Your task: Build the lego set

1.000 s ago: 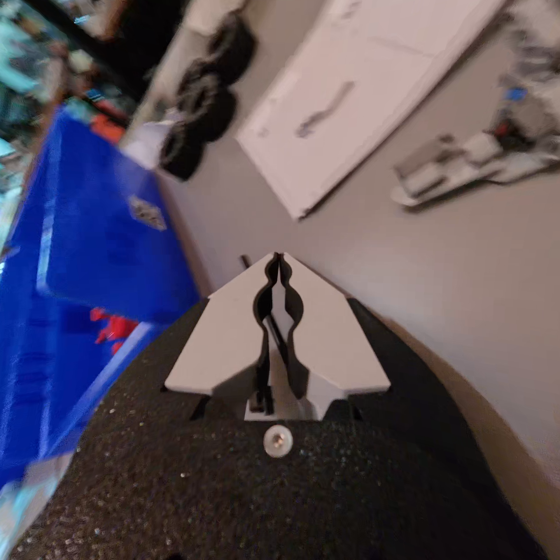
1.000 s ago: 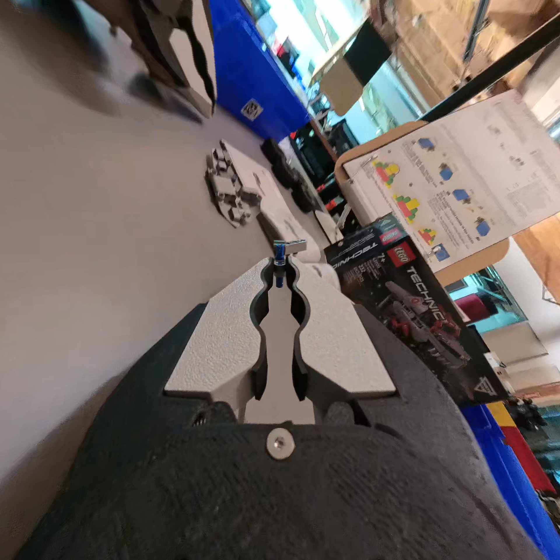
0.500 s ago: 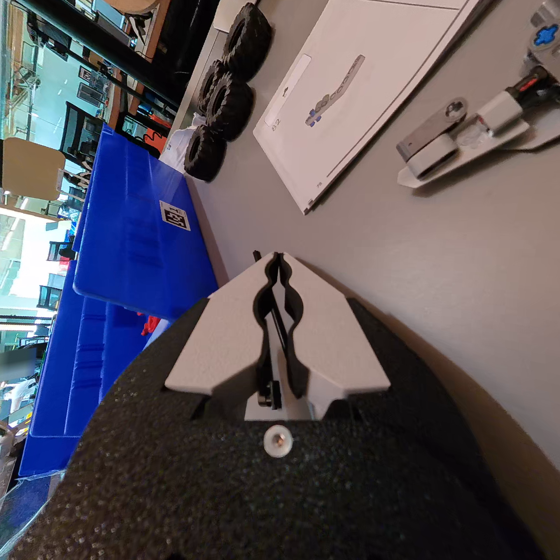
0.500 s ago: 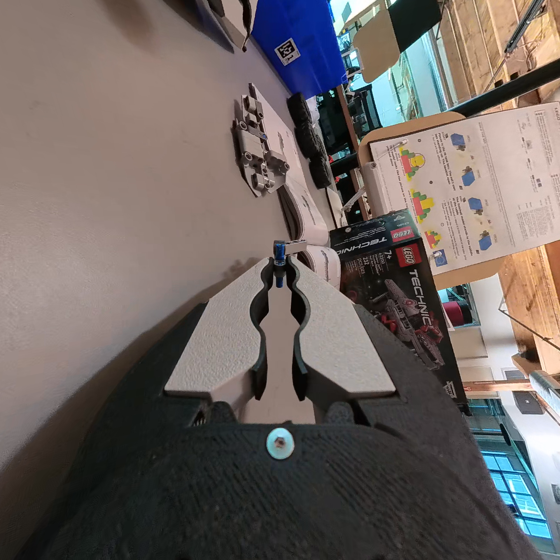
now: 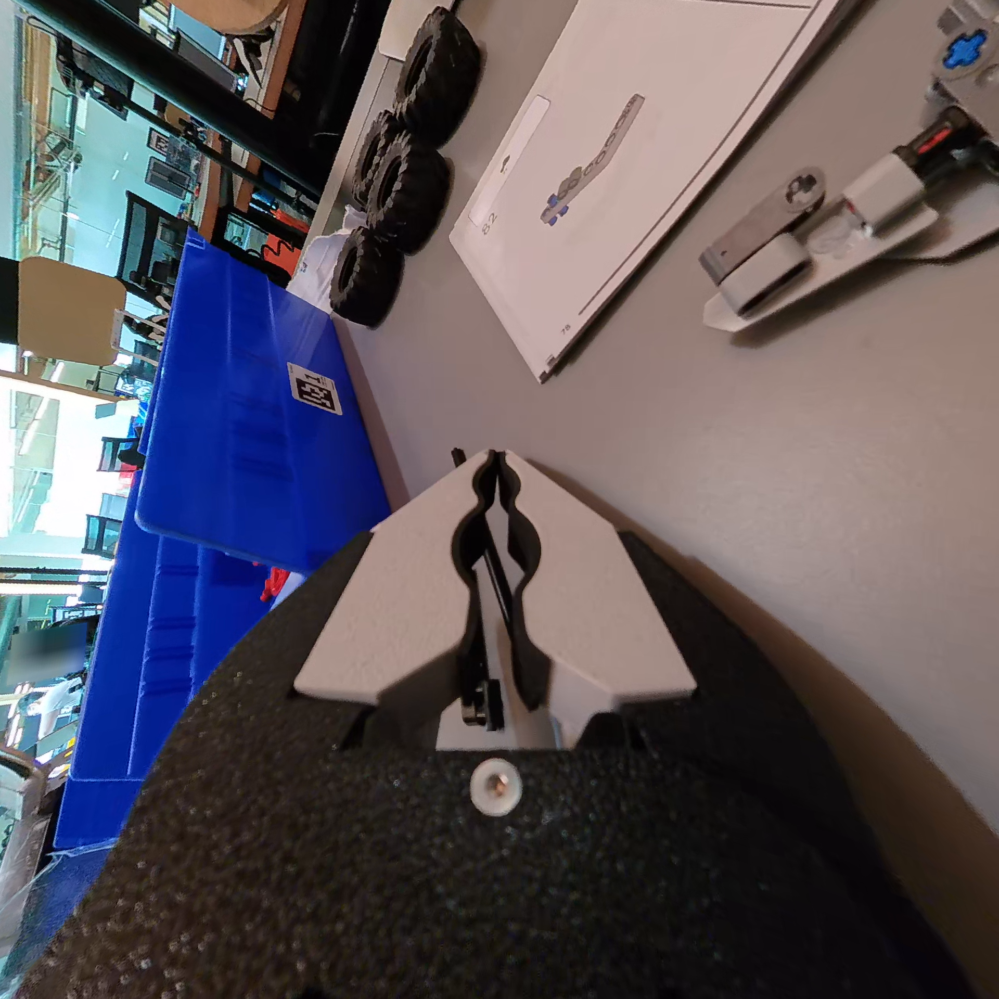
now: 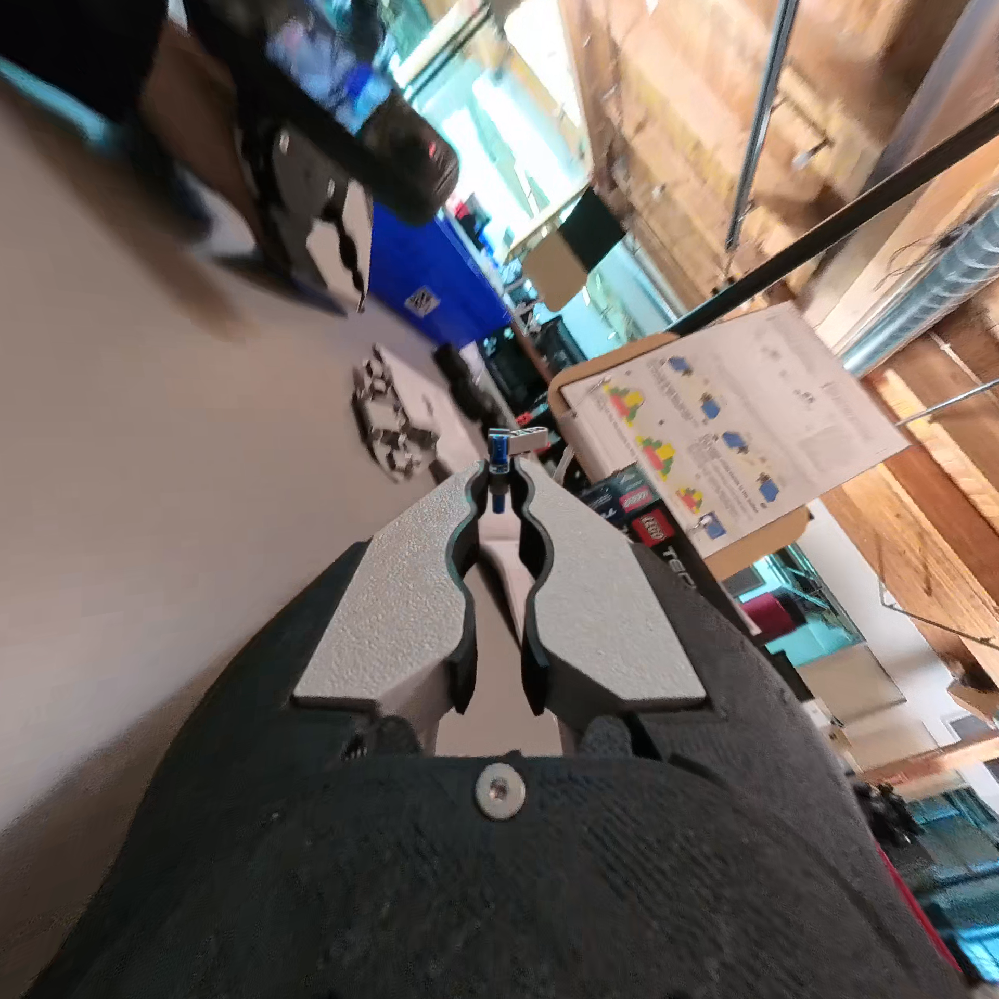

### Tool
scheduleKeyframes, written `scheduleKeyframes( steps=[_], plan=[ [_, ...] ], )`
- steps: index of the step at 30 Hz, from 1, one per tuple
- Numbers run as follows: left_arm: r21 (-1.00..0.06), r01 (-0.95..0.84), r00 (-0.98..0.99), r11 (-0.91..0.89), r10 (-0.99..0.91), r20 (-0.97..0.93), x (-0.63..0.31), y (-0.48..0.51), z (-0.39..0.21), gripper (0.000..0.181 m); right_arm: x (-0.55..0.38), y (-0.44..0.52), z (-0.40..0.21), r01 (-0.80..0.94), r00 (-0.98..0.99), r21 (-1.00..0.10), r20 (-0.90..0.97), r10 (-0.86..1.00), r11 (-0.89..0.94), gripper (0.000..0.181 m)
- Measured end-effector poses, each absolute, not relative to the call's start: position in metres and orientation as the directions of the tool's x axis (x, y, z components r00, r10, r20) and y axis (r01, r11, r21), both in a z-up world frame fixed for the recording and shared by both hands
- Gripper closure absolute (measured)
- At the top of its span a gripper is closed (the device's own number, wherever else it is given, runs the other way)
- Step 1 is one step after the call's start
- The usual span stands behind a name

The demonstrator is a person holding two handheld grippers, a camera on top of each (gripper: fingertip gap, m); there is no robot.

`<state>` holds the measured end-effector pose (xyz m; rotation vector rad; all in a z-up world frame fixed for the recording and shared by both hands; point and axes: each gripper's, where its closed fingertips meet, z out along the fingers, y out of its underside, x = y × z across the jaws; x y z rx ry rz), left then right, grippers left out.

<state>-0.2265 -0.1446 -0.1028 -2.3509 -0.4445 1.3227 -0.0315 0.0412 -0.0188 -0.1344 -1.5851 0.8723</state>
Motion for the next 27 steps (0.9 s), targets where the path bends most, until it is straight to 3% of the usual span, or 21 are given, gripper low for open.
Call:
scheduleKeyframes(
  steps=[3, 6, 9, 17, 27],
  plan=[
    [-0.519, 0.098, 0.532, -0.849, 0.485, -0.694, -0.222, -0.143, -0.102, 0.181, -0.018, 0.038, -0.002, -0.46, -0.25, -0.638, 0.761, 0.599, 0.618, 0.176],
    [-0.612, 0.126, 0.603, -0.78, 0.55, -0.577, -0.214, -0.133, -0.099, 0.176, -0.014, 0.036, 0.0, -0.475, -0.325, -0.688, 0.717, 0.617, 0.549, 0.176],
    [-0.697, 0.121, 0.662, -0.706, 0.581, -0.474, -0.206, -0.121, -0.087, 0.17, -0.03, 0.04, -0.022, -0.296, -0.462, -0.789, 0.612, 0.642, 0.538, 0.175],
    [-0.849, 0.119, 0.809, -0.515, 0.546, -0.218, -0.205, -0.067, -0.036, 0.156, -0.086, 0.061, -0.046, 0.19, -0.506, -0.89, 0.273, 0.818, 0.414, 0.175],
    [-0.941, 0.084, 0.841, -0.328, 0.53, -0.11, -0.223, -0.035, -0.016, 0.152, -0.114, 0.064, -0.077, 0.381, -0.558, -0.874, 0.043, 0.829, 0.302, 0.175]
  ],
)
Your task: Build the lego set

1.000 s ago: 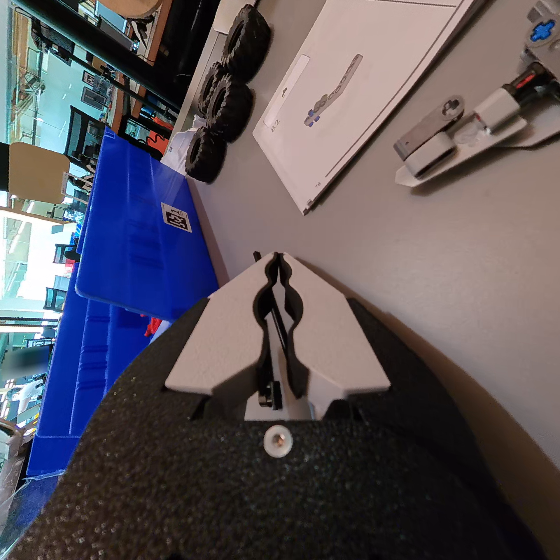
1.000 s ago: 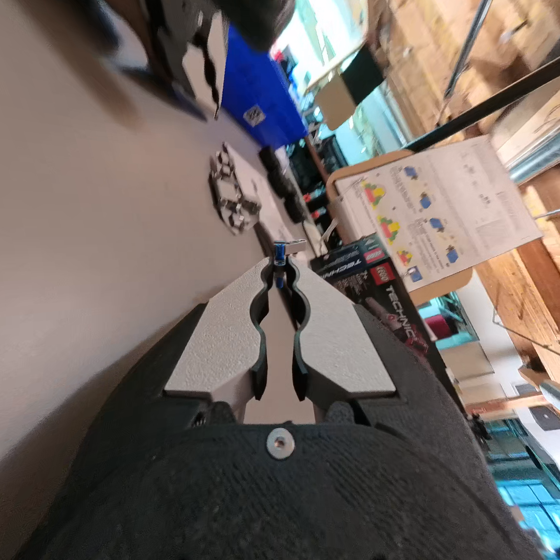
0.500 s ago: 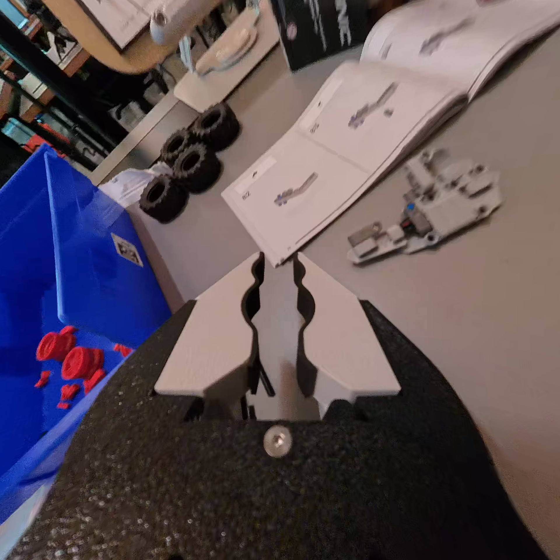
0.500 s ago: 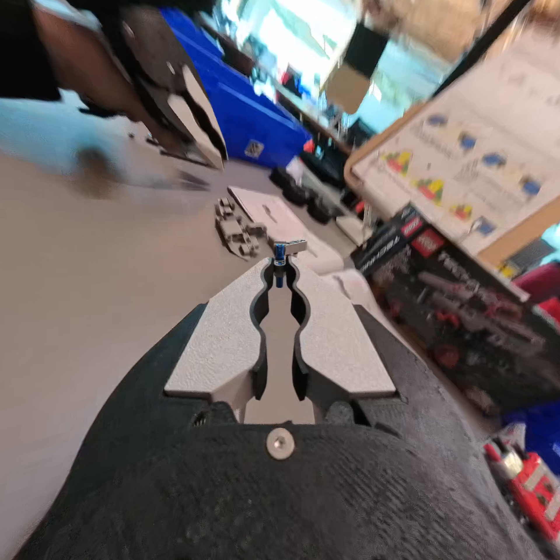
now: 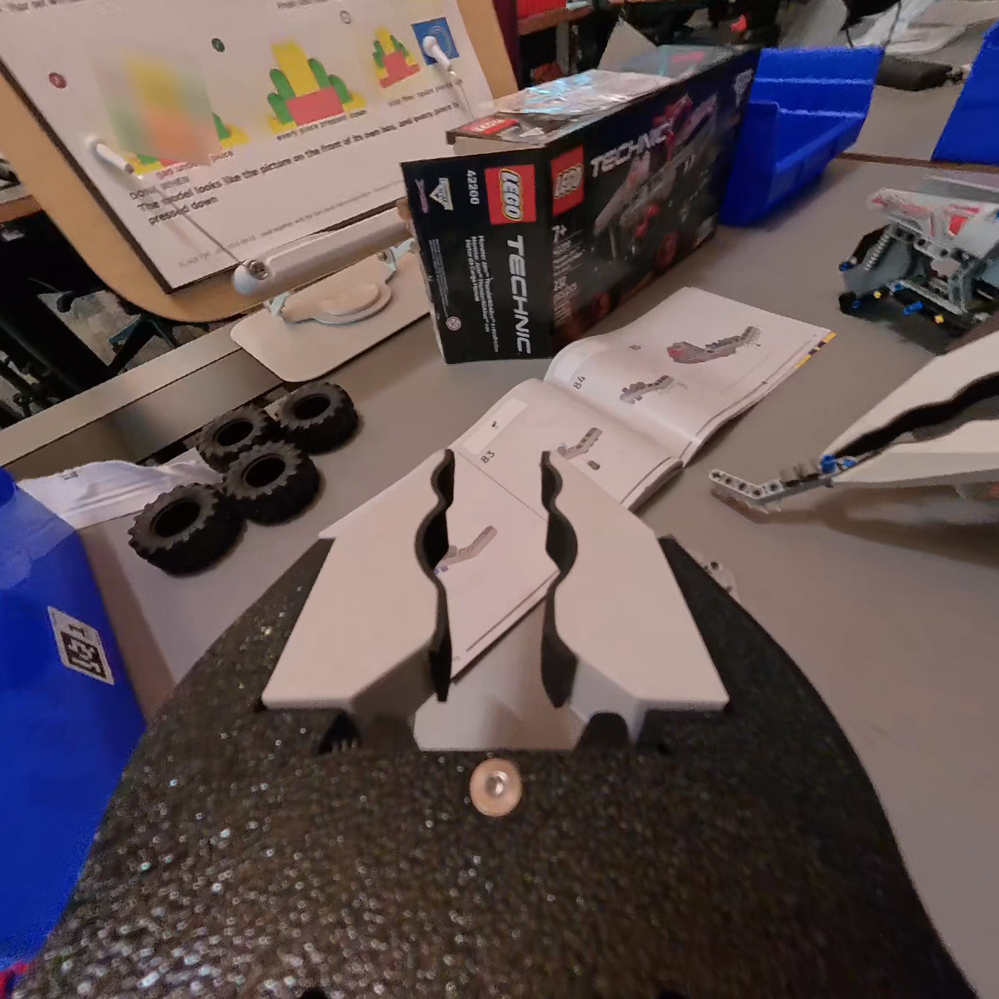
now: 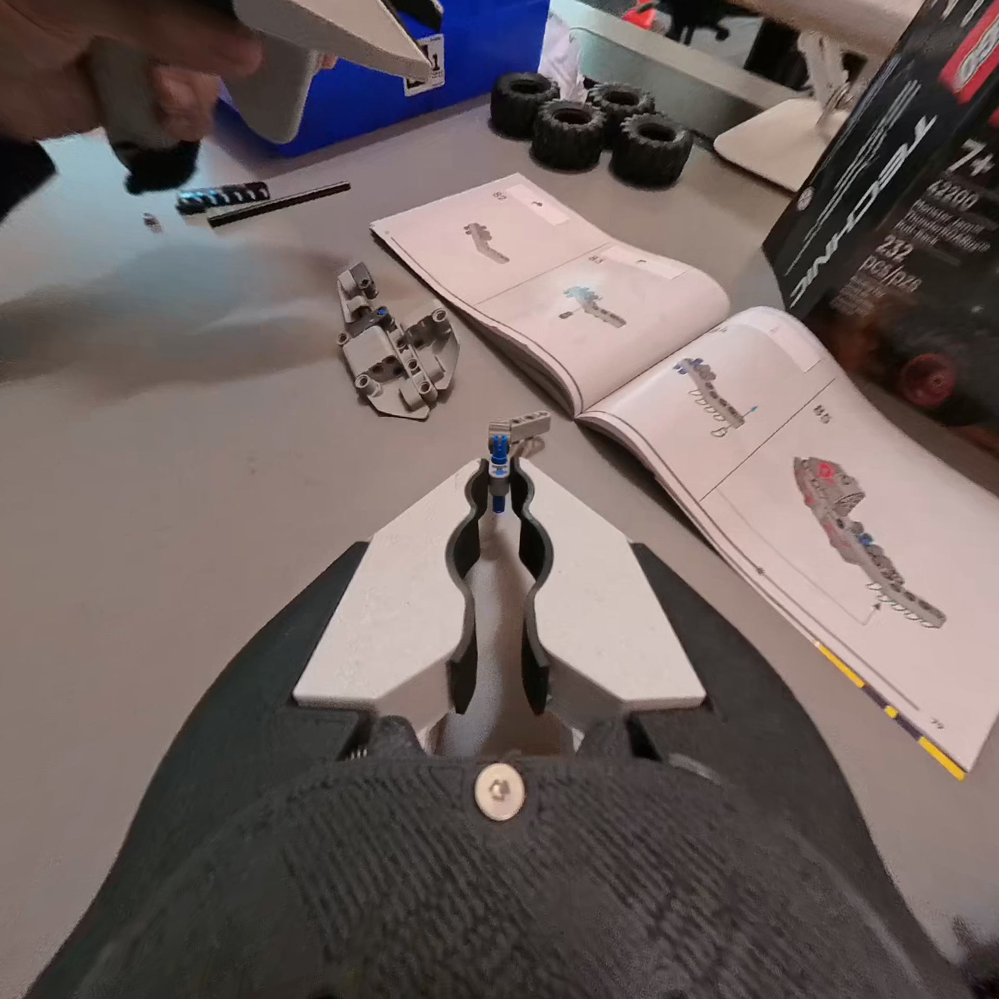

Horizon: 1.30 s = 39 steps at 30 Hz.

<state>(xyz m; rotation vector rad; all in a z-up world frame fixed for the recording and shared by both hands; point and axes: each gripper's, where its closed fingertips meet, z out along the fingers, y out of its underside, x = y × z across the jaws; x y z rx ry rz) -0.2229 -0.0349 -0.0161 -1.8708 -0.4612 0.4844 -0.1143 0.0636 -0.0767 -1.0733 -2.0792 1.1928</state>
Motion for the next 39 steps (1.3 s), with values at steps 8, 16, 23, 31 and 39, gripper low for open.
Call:
scheduleKeyframes(
  steps=[8, 16, 23, 31, 39],
  plan=[
    [-0.969, 0.104, 0.839, -0.225, 0.542, -0.035, -0.227, -0.039, -0.023, 0.16, -0.104, 0.063, -0.093, 0.471, -0.584, -0.817, -0.008, 0.812, 0.331, 0.176],
    [-0.941, -0.034, 0.796, -0.336, 0.56, -0.229, -0.234, -0.042, -0.025, 0.165, -0.099, 0.063, -0.107, 0.526, -0.597, -0.764, -0.019, 0.802, 0.374, 0.175],
    [-0.943, -0.028, 0.712, -0.333, 0.655, -0.252, -0.247, -0.058, -0.022, 0.167, -0.096, 0.063, -0.11, 0.535, -0.605, -0.752, -0.024, 0.796, 0.384, 0.171],
    [-0.96, -0.007, 0.629, -0.279, 0.745, -0.221, -0.257, -0.079, -0.015, 0.169, -0.094, 0.061, -0.11, 0.526, -0.618, -0.753, -0.019, 0.786, 0.395, 0.166],
    [-0.96, -0.041, 0.621, -0.277, 0.746, -0.242, -0.254, -0.078, -0.011, 0.172, -0.095, 0.061, -0.111, 0.511, -0.616, -0.752, 0.018, 0.787, 0.416, 0.167]
  ],
)
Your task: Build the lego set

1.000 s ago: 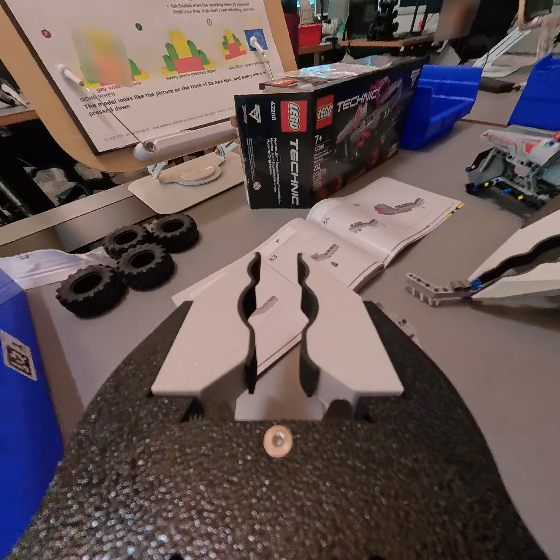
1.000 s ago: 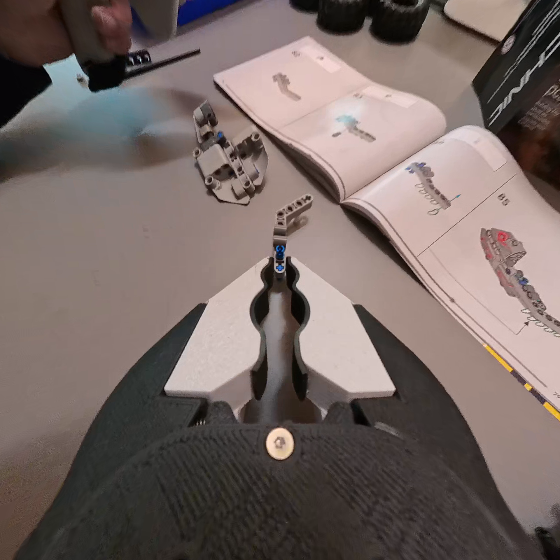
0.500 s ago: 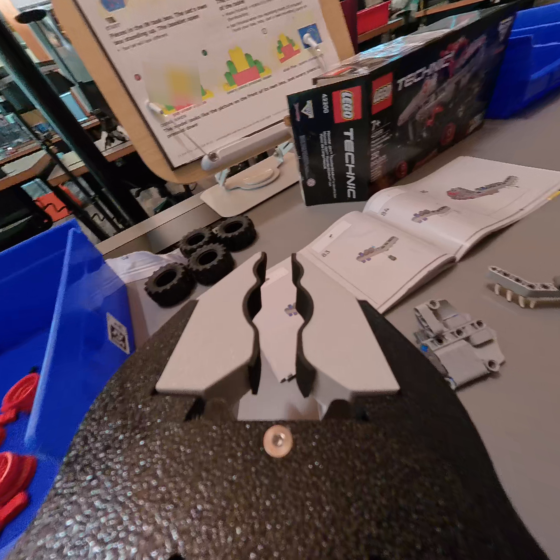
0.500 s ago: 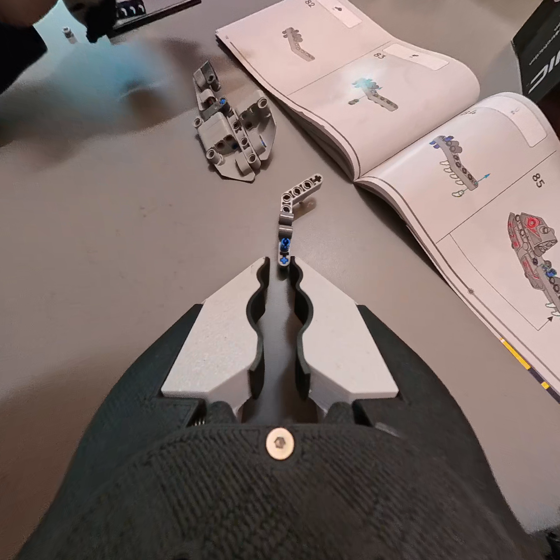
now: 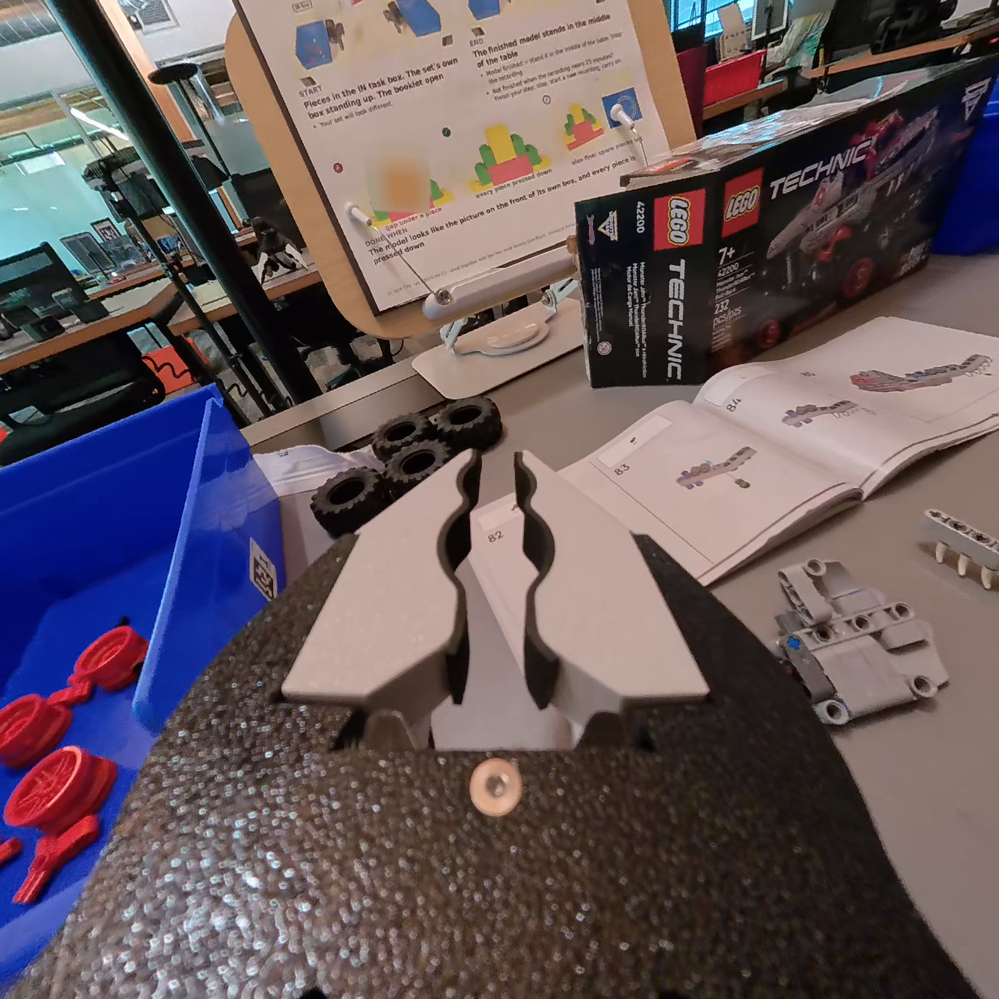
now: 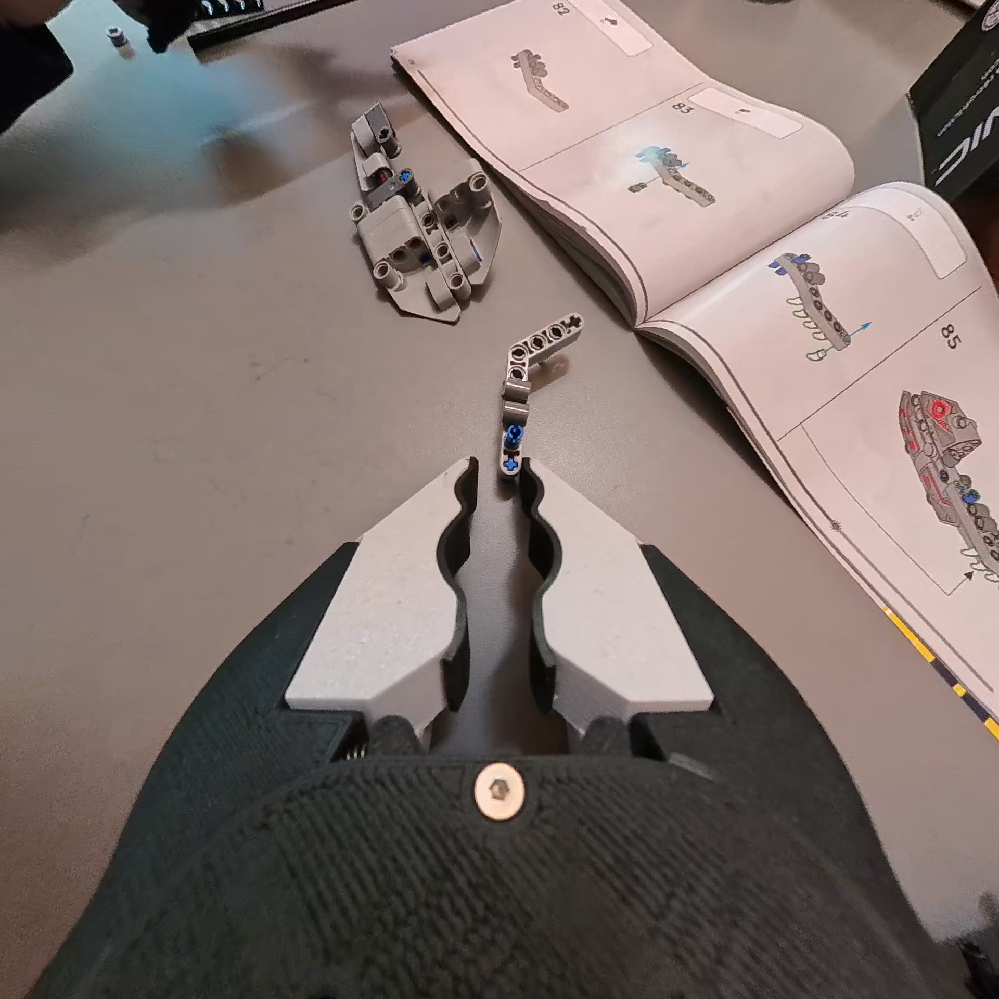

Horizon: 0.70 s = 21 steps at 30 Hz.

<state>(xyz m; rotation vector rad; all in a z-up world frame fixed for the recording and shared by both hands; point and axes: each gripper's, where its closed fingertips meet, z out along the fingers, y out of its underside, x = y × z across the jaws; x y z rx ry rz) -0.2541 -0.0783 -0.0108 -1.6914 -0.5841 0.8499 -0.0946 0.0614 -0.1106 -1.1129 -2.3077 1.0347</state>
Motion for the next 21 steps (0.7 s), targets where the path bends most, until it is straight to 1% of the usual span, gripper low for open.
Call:
scheduleKeyframes(
  steps=[6, 11, 15, 18, 21],
  plan=[
    [-0.954, -0.071, 0.627, -0.29, 0.731, -0.269, -0.251, -0.075, -0.009, 0.173, -0.095, 0.062, -0.11, 0.512, -0.612, -0.752, 0.02, 0.79, 0.415, 0.166],
    [-0.955, -0.082, 0.641, -0.284, 0.719, -0.269, -0.248, -0.071, -0.007, 0.174, -0.097, 0.064, -0.11, 0.506, -0.6, -0.753, 0.044, 0.799, 0.421, 0.161],
    [-0.946, -0.095, 0.655, -0.309, 0.697, -0.293, -0.245, -0.064, -0.01, 0.174, -0.099, 0.066, -0.11, 0.521, -0.588, -0.753, 0.025, 0.809, 0.402, 0.155],
    [-0.938, -0.116, 0.663, -0.328, 0.677, -0.319, -0.242, -0.06, -0.01, 0.174, -0.101, 0.065, -0.11, 0.522, -0.594, -0.753, 0.018, 0.805, 0.401, 0.156],
    [-0.929, -0.131, 0.675, -0.346, 0.656, -0.339, -0.239, -0.055, -0.012, 0.174, -0.102, 0.061, -0.11, 0.502, -0.616, -0.753, 0.033, 0.787, 0.424, 0.162]
  ],
)
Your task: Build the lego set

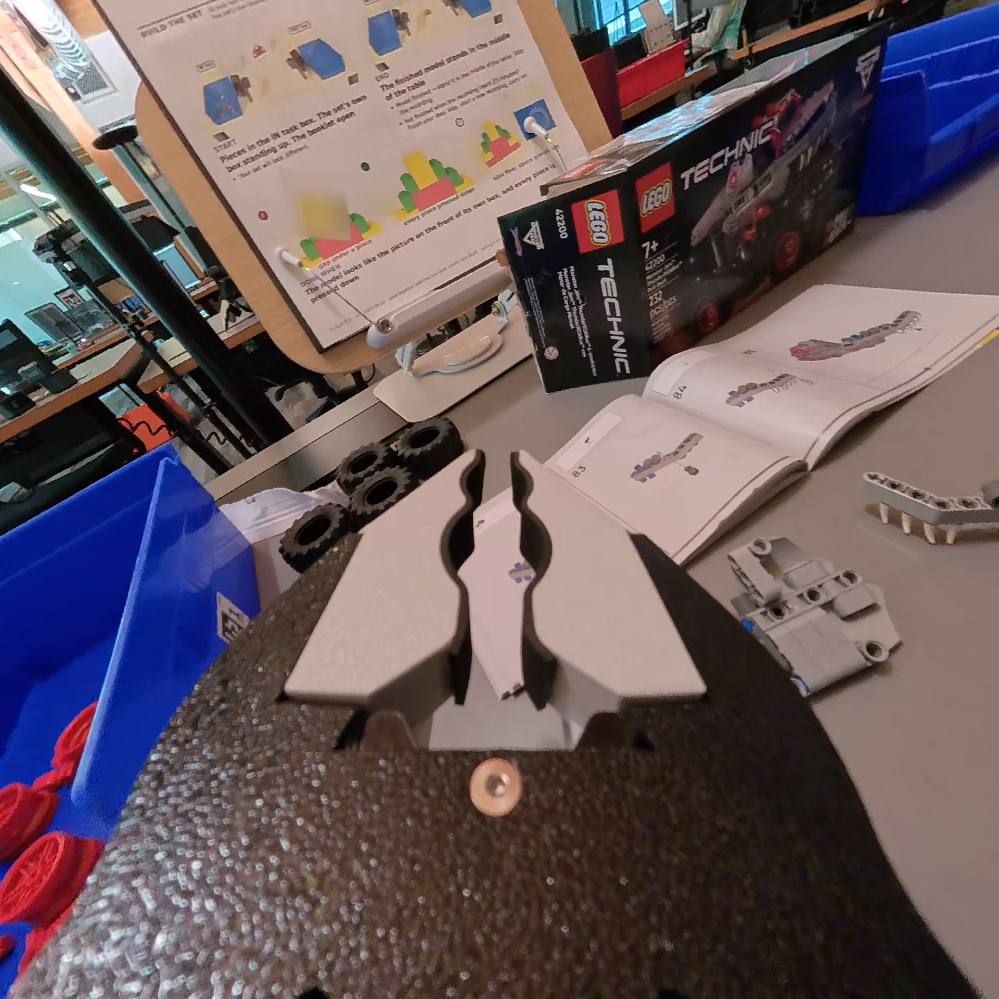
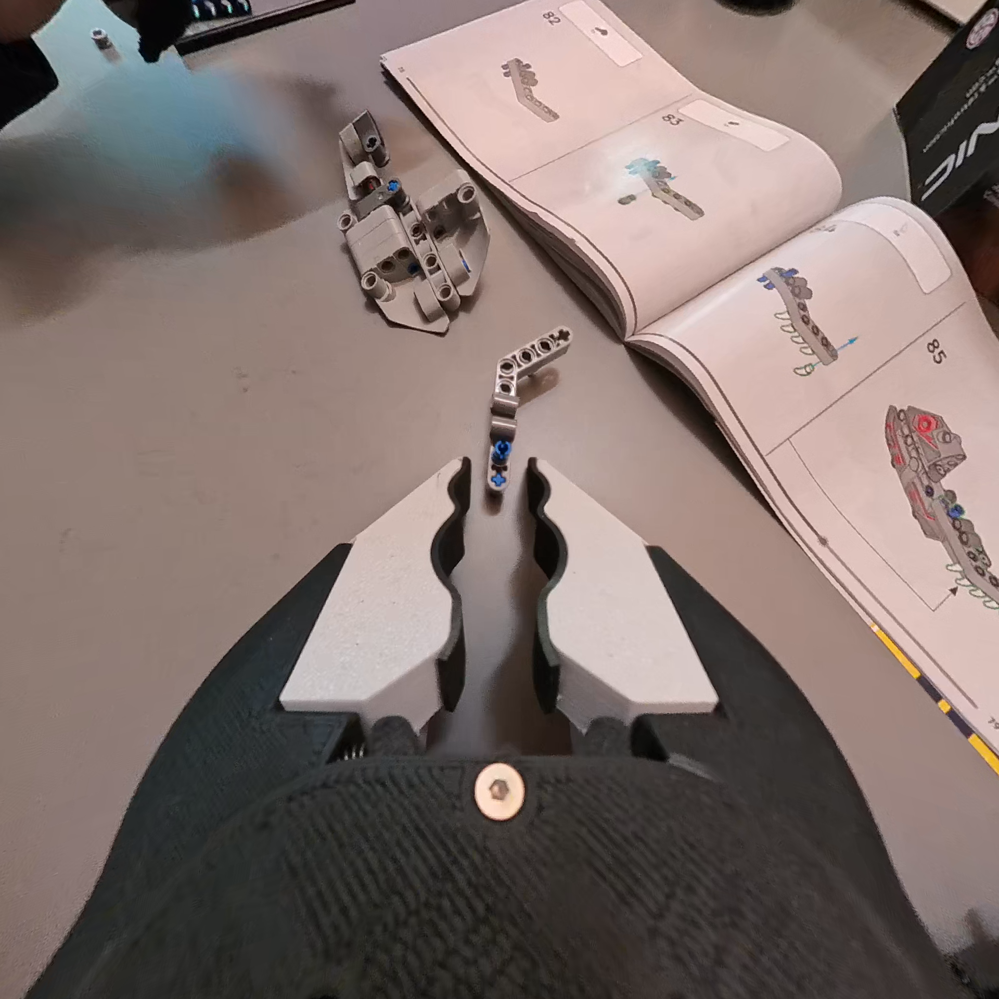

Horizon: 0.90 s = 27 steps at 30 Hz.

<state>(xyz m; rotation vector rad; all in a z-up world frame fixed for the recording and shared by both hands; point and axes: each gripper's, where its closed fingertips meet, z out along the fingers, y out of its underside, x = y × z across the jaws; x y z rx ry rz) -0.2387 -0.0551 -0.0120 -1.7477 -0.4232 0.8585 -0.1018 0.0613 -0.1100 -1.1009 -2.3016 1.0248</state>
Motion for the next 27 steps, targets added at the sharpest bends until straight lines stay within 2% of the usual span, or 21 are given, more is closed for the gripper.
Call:
scheduleKeyframes(
  steps=[2, 6, 9, 11, 13, 16, 18, 21, 24, 27],
  plan=[
    [-0.925, -0.141, 0.683, -0.354, 0.642, -0.35, -0.236, -0.052, -0.013, 0.174, -0.102, 0.059, -0.11, 0.494, -0.628, -0.752, 0.038, 0.777, 0.436, 0.173],
    [-0.921, -0.161, 0.738, -0.355, 0.576, -0.351, -0.224, -0.038, -0.014, 0.174, -0.102, 0.059, -0.11, 0.483, -0.63, -0.751, 0.058, 0.774, 0.45, 0.175],
    [-0.919, -0.186, 0.839, -0.348, 0.43, -0.333, -0.199, -0.017, -0.017, 0.174, -0.1, 0.057, -0.109, 0.47, -0.641, -0.756, 0.063, 0.765, 0.456, 0.176],
    [-0.914, -0.236, 0.909, -0.331, 0.257, -0.328, -0.167, -0.001, -0.015, 0.165, -0.096, 0.053, -0.105, 0.445, -0.671, -0.773, 0.047, 0.74, 0.452, 0.176],
    [-0.88, -0.34, 0.921, -0.331, 0.073, -0.383, -0.134, 0.009, -0.015, 0.157, -0.088, 0.049, -0.103, 0.47, -0.693, -0.779, -0.034, 0.72, 0.415, 0.176],
    [-0.801, -0.432, 0.896, -0.414, -0.098, -0.432, -0.106, 0.013, -0.03, 0.144, -0.078, 0.041, -0.094, 0.55, -0.698, -0.78, -0.232, 0.677, 0.299, 0.176],
    [-0.772, -0.452, 0.891, -0.448, -0.184, -0.415, -0.093, 0.013, -0.04, 0.153, -0.074, 0.037, -0.08, 0.579, -0.691, -0.792, -0.349, 0.633, 0.195, 0.176],
    [-0.766, -0.485, 0.874, -0.421, -0.223, -0.431, -0.086, 0.011, -0.038, 0.148, -0.06, 0.03, -0.064, 0.627, -0.696, -0.77, -0.484, 0.531, 0.12, 0.176],
    [-0.764, -0.492, 0.87, -0.417, -0.253, -0.423, -0.079, 0.005, -0.033, 0.136, -0.054, 0.026, -0.05, 0.626, -0.707, -0.777, -0.528, 0.47, 0.068, 0.176],
    [-0.783, -0.476, 0.879, -0.401, -0.196, -0.434, -0.083, 0.009, -0.023, 0.134, -0.054, 0.024, -0.033, 0.609, -0.713, -0.793, -0.555, 0.428, -0.014, 0.176]
  ],
)
